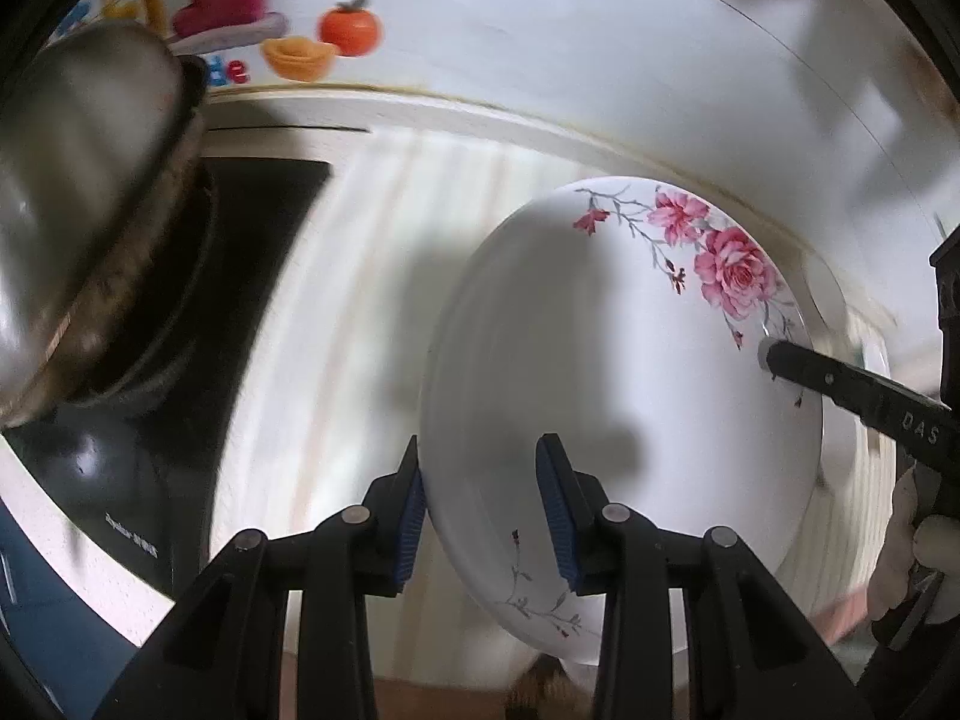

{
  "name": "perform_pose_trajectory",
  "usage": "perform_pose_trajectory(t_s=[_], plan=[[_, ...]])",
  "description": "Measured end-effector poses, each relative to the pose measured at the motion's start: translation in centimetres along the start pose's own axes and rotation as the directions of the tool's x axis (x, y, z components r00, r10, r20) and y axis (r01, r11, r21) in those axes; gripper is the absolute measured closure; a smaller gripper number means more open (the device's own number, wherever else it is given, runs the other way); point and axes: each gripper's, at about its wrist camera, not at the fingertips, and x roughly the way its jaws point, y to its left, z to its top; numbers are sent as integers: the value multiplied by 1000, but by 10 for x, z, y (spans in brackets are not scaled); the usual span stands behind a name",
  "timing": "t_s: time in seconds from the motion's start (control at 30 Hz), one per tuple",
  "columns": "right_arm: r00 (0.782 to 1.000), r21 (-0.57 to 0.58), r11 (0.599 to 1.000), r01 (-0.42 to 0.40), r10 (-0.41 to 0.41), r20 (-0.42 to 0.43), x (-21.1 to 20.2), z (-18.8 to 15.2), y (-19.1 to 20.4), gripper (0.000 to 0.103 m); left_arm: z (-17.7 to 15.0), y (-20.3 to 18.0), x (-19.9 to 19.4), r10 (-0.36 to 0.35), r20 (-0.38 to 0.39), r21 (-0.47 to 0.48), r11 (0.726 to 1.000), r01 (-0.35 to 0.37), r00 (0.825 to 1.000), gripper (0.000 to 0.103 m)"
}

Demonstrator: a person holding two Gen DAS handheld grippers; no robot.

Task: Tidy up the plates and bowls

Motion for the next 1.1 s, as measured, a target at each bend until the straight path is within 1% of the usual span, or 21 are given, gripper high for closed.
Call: perform_pose_trajectory(t_s=[0.07,0.1,0.2,0.33,0.4,0.53,0.77,1.1], plan=[[1000,31,999,9,-9,4,-20,-35,-4,86,-13,-8,1,-20,-17,35,999,21,1000,70],[1000,45,999,8,-8,5,-25,-45,-7,86,-19,-12,2,-27,-26,54,998,29,999,70],[1000,96,995,29,-29,4,-44,-95,-17,86,-37,-24,5,-29,-47,113,993,34,998,70],[999,172,985,34,-35,1,-55,-142,-30,86,-53,-37,17,-29,-76,172,984,42,997,70],[999,202,979,40,-40,-3,-57,-161,-36,86,-61,-47,21,-23,-94,200,979,42,995,70],[998,257,965,58,-59,-4,-56,-190,-49,86,-64,-58,37,-6,-116,237,971,34,993,70],[998,331,942,61,-59,-16,-40,-212,-71,86,-68,-75,59,39,-159,293,956,9,987,70],[998,356,932,66,-53,-46,-24,-212,-84,86,-69,-89,85,126,-181,363,930,-53,975,70]])
